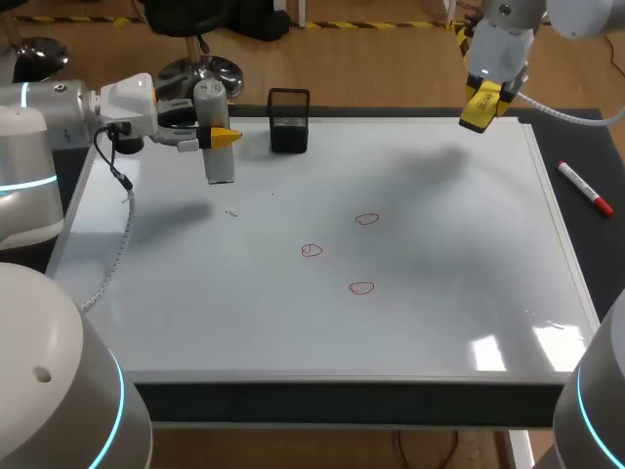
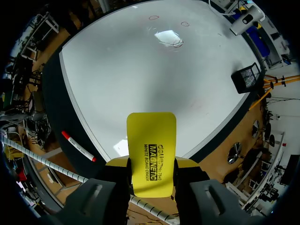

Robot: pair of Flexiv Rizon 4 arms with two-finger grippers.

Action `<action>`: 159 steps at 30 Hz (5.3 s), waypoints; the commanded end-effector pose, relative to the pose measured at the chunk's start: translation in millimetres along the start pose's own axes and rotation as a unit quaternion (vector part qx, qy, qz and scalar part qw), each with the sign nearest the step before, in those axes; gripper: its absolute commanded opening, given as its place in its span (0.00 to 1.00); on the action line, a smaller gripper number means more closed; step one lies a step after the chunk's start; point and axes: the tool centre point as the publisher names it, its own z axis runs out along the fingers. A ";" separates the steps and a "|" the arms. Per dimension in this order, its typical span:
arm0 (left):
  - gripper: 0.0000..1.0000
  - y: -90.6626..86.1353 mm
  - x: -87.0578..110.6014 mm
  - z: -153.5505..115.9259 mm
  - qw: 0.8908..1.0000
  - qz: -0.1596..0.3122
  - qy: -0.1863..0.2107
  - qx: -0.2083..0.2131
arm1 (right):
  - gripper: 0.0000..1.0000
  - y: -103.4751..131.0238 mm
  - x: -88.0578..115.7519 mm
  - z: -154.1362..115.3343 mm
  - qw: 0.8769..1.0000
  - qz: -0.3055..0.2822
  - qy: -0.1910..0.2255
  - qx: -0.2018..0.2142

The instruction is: Pick up the inspection probe, press it on each red-marked spot on the whiteboard one by one, put down the probe, pick up the eraser, and wipe off all the red marks.

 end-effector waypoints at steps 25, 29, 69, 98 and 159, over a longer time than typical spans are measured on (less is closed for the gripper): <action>0.00 -16.8 88.6 73.0 0.996 0.000 0.081 0.029 | 0.00 -0.3 0.5 -1.0 1.000 -0.001 0.001 0.001; 0.00 -11.9 97.1 80.1 0.995 -0.001 0.099 0.030 | 0.00 -0.3 0.5 -1.0 1.000 -0.001 0.001 0.001; 0.00 49.4 146.4 122.4 0.982 -0.034 0.177 0.051 | 0.00 -0.3 0.5 -1.0 1.000 -0.001 0.001 0.001; 0.00 48.5 140.3 126.1 0.982 -0.034 0.178 0.048 | 0.00 -0.3 0.5 -1.0 1.000 -0.001 0.001 0.001; 0.00 9.7 -36.7 1.1 1.000 0.024 0.013 0.007 | 0.00 -0.3 0.5 -1.0 1.000 -0.001 0.001 0.001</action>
